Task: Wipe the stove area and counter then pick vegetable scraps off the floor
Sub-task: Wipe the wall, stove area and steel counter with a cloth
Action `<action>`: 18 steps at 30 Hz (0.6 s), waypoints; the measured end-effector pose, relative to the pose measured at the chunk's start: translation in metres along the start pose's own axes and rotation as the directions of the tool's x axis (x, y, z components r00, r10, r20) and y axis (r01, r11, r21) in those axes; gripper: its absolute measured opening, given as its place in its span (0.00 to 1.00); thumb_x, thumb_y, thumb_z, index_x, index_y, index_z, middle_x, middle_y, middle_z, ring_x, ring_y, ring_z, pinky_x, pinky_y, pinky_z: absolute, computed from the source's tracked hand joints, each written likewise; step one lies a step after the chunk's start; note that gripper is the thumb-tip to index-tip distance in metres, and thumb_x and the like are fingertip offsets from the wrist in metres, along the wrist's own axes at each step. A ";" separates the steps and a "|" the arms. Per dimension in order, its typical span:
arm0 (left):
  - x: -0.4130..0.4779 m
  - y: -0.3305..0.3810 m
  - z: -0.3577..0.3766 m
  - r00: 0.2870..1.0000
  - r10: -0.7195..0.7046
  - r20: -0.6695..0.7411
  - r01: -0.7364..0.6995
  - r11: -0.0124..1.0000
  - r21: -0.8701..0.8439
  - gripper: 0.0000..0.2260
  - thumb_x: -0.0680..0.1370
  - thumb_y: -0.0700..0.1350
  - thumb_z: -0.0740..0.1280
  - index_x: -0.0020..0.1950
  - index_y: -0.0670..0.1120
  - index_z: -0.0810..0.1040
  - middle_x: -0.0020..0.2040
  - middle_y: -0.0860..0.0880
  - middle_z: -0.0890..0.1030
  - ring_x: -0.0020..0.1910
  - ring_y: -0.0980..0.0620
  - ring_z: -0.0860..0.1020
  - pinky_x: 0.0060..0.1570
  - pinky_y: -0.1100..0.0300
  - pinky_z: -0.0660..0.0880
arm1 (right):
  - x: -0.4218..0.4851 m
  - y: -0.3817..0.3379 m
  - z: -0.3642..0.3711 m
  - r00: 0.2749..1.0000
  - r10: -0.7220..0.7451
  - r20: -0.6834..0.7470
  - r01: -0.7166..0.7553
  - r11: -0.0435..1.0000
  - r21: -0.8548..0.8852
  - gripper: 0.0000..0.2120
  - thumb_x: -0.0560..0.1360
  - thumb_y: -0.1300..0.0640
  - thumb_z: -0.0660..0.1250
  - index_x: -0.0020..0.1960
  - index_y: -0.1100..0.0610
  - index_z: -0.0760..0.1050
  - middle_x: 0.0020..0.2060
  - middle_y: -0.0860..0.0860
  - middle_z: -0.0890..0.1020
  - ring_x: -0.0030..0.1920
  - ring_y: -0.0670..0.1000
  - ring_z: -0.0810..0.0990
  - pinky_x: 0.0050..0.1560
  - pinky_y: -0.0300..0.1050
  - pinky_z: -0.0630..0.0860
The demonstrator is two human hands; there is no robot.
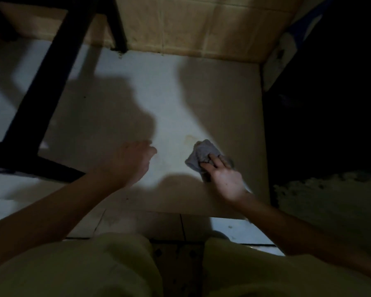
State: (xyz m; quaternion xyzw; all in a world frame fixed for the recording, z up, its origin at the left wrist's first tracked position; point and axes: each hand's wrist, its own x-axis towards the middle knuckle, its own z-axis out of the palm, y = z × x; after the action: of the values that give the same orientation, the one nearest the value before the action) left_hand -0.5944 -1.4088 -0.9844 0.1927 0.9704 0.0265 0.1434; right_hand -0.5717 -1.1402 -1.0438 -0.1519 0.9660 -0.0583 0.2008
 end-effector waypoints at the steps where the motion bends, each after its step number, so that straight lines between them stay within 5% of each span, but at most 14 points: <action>1: 0.006 0.005 0.002 1.000 0.026 -0.009 -0.026 1.000 -0.005 0.16 0.79 0.41 0.59 0.67 0.47 0.72 0.69 0.46 0.70 0.65 0.46 0.72 0.62 0.54 0.67 | -0.008 0.011 0.000 0.997 0.061 -0.041 -0.060 0.998 0.027 0.25 0.76 0.57 0.48 0.72 0.46 0.60 0.75 0.54 0.57 0.73 0.61 0.60 0.60 0.57 0.73; 4: 0.019 0.017 0.007 0.995 0.098 -0.015 -0.098 0.995 0.003 0.16 0.78 0.39 0.61 0.65 0.44 0.74 0.71 0.43 0.70 0.66 0.43 0.71 0.61 0.52 0.68 | -0.031 0.034 0.008 0.977 0.205 -0.067 -0.192 0.968 0.159 0.30 0.76 0.69 0.55 0.73 0.46 0.60 0.75 0.54 0.56 0.71 0.58 0.64 0.63 0.52 0.72; 7: 0.024 0.021 0.011 0.987 0.159 -0.032 -0.158 0.987 0.007 0.14 0.74 0.37 0.66 0.60 0.42 0.77 0.66 0.39 0.74 0.62 0.40 0.76 0.56 0.48 0.73 | -0.058 0.046 0.021 0.966 0.249 -0.065 -0.227 0.944 0.241 0.29 0.78 0.68 0.55 0.74 0.47 0.59 0.76 0.54 0.55 0.66 0.56 0.72 0.61 0.45 0.73; 9: 0.024 0.020 0.011 0.987 0.157 -0.030 -0.157 0.988 0.012 0.14 0.73 0.37 0.67 0.59 0.41 0.78 0.65 0.40 0.75 0.61 0.40 0.76 0.55 0.48 0.74 | -0.074 0.049 0.032 0.977 0.205 -0.060 -0.191 0.964 0.186 0.27 0.79 0.66 0.55 0.75 0.48 0.59 0.76 0.55 0.55 0.63 0.56 0.75 0.56 0.43 0.75; 12: 0.019 0.013 0.013 0.992 0.116 -0.048 -0.116 0.993 -0.011 0.15 0.75 0.38 0.64 0.62 0.44 0.76 0.68 0.42 0.72 0.65 0.43 0.73 0.58 0.50 0.71 | -0.078 0.037 0.030 0.989 0.123 -0.077 -0.119 0.991 0.058 0.24 0.78 0.66 0.54 0.72 0.51 0.66 0.75 0.57 0.61 0.71 0.60 0.66 0.55 0.50 0.79; 15: 0.014 0.004 0.013 0.996 0.071 -0.050 -0.073 0.996 -0.053 0.16 0.76 0.40 0.63 0.64 0.45 0.75 0.69 0.44 0.71 0.66 0.44 0.72 0.61 0.51 0.70 | -0.068 0.011 0.016 0.987 0.002 -0.162 -0.002 1.000 0.000 0.22 0.75 0.63 0.52 0.62 0.54 0.78 0.64 0.62 0.76 0.62 0.66 0.76 0.36 0.53 0.83; 18: 0.009 -0.005 0.011 0.997 0.031 -0.070 -0.036 0.996 -0.076 0.15 0.77 0.40 0.63 0.63 0.46 0.75 0.67 0.45 0.73 0.61 0.44 0.75 0.58 0.52 0.71 | -0.050 -0.017 0.016 0.981 -0.189 -0.050 0.184 0.980 -0.081 0.22 0.77 0.63 0.59 0.68 0.49 0.72 0.72 0.60 0.66 0.70 0.64 0.67 0.53 0.55 0.79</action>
State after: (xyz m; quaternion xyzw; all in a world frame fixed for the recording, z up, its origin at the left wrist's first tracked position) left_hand -0.6012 -1.4099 -0.9980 0.2022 0.9696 0.0728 0.1169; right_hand -0.5169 -1.1414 -1.0374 -0.2476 0.9544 -0.0444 0.1607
